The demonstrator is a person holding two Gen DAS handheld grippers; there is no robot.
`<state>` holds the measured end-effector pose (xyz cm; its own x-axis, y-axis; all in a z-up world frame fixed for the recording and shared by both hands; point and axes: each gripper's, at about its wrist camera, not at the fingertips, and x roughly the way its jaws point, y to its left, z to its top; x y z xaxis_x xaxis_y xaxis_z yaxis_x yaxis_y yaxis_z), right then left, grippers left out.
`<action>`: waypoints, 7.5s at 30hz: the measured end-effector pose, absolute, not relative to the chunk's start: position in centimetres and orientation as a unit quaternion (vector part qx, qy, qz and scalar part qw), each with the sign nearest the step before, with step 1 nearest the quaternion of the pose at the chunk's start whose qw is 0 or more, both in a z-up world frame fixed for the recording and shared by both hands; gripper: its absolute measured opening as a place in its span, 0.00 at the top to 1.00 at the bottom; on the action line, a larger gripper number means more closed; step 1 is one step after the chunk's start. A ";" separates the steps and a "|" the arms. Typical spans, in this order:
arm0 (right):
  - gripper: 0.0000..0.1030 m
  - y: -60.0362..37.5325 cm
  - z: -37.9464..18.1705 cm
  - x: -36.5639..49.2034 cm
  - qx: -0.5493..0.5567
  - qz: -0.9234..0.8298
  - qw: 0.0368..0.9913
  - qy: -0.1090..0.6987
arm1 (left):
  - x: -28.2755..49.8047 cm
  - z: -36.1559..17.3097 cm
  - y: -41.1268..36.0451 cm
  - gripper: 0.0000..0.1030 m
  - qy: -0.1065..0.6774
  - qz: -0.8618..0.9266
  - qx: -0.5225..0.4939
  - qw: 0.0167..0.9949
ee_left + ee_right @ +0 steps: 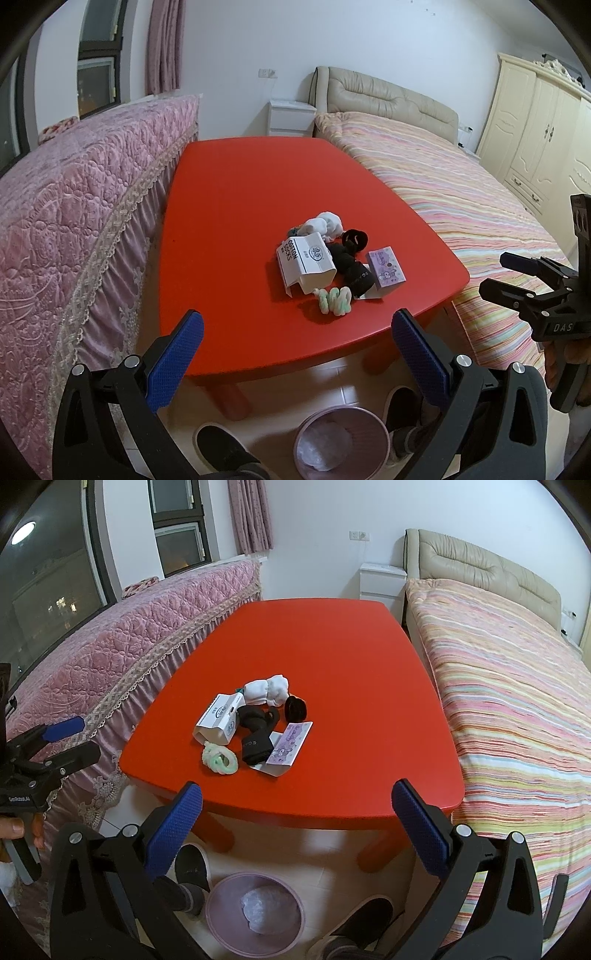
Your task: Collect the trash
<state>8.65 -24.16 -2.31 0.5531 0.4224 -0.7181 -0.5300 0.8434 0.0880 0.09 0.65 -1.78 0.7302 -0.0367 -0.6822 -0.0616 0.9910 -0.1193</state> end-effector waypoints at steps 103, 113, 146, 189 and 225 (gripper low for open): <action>0.96 -21.9 -4.5 17.6 -0.019 0.301 0.812 0.499 | 10.2 -3.2 2.1 0.67 0.466 -0.023 -0.080 0.881; 0.96 -22.7 -3.3 11.7 -0.052 0.320 0.824 0.465 | 4.7 -1.9 -0.6 0.67 0.438 -0.048 -0.048 0.896; 0.96 -25.0 -9.8 -3.3 -0.097 0.342 0.784 0.510 | -8.4 -8.6 -6.6 0.67 0.510 -0.109 -0.033 0.852; 0.07 -25.8 -8.7 -2.2 -0.064 0.331 0.792 0.508 | -7.9 -7.1 -4.4 0.08 0.490 -0.076 -0.069 0.866; 0.07 -19.8 -4.7 13.6 -0.028 0.327 0.792 0.515 | 2.2 -5.2 -1.4 0.08 0.471 -0.079 -0.059 0.877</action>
